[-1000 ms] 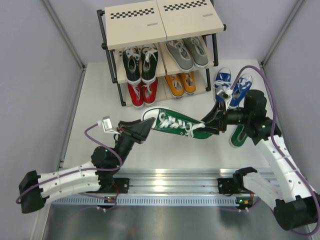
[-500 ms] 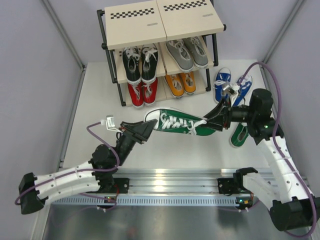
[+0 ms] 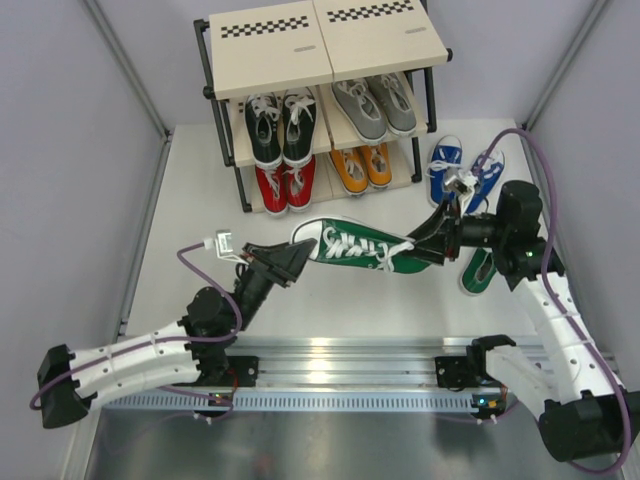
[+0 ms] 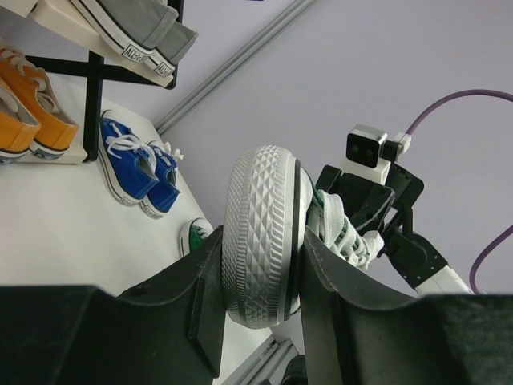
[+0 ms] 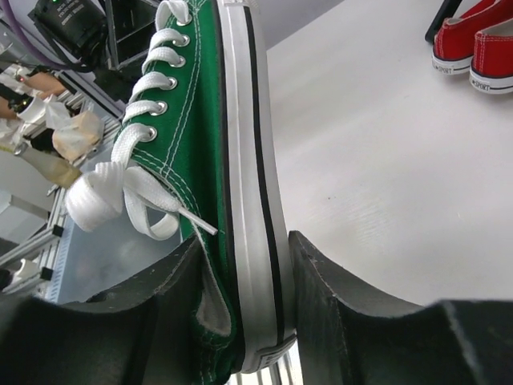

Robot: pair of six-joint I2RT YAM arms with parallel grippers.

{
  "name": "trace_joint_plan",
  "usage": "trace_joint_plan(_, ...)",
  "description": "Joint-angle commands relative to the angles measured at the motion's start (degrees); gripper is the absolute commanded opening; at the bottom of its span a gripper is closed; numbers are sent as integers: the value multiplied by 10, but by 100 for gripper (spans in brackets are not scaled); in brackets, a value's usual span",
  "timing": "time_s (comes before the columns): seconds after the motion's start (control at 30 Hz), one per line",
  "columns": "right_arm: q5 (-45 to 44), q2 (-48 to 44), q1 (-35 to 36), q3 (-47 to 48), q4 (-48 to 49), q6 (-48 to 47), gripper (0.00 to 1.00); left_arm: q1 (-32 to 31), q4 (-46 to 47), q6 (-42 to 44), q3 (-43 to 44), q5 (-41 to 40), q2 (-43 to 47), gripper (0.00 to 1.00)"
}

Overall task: Place and organize the shoes onto the shoe shelf
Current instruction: Pick up the shoe.

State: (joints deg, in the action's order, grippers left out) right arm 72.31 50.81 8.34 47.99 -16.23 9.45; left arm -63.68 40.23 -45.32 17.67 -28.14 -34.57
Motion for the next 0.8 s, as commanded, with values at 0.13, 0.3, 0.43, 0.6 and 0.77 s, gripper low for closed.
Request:
trace_joint_plan(0.13,35,-16,-4,39,-92,-174,94,29,72,-13,-25,-27,34,0)
trace_joint_plan(0.3,12,-25,-5,26,-105,-181,99,49,42,-18,-31,-10,70,0)
trace_joint_plan(0.43,57,-21,-4,-9,-36,-103,99,55,38,-24,-33,0,79,0)
trace_joint_plan(0.6,69,-10,-3,-36,20,-37,99,60,60,-35,-33,13,72,0)
trace_joint_plan(0.77,50,3,21,-43,43,-10,99,61,84,-41,-26,25,51,0)
